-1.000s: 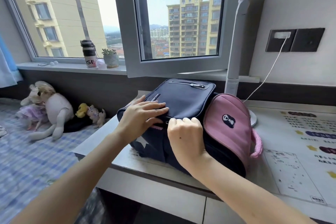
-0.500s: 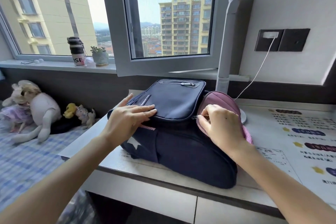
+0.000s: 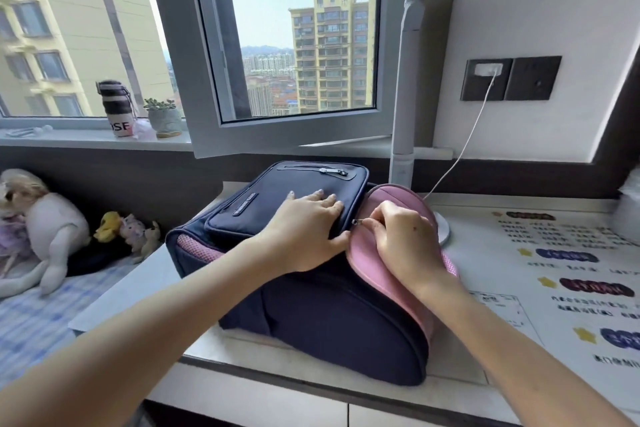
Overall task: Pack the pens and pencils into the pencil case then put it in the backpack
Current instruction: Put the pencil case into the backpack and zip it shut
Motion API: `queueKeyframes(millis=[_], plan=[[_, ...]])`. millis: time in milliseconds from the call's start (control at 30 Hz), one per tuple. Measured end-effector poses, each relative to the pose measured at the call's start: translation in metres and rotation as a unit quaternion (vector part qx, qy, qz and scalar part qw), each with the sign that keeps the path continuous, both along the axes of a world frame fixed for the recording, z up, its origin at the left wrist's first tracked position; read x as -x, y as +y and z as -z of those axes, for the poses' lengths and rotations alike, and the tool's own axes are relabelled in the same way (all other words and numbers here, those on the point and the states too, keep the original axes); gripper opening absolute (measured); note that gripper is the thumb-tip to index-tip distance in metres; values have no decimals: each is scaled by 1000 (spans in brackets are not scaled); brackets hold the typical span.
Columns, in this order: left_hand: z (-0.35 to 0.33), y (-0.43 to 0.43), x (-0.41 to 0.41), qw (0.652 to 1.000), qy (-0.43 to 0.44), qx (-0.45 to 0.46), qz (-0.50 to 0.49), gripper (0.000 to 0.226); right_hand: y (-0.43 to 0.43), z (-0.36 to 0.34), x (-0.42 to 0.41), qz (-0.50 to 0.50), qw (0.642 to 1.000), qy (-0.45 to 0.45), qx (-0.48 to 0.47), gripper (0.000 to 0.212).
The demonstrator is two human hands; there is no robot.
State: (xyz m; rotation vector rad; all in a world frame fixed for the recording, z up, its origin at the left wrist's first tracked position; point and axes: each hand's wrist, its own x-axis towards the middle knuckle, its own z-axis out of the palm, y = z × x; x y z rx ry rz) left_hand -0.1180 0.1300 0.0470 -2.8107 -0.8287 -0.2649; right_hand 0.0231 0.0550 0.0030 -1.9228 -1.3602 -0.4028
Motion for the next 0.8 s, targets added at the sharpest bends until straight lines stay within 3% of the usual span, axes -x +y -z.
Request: queueKeyframes(millis=[167,333,600,700,800], plan=[[-11,5,6,997,64,2,41,92,47,-9,-42,60,997,35,25,22],[-9,6,4,994,89,-24,51,88,100,-18,-84,65,995,-33,71,22],[-5,5,-1,985,168,-23,30,66,177,-45,-84,-28,983,-84,161,22],[-6,14,3,990,131,24,54,68,184,-44,-83,-50,983,-14,176,23],[-6,31,22,991,-20,94,93,68,152,-37,-97,-41,982,129,128,42]])
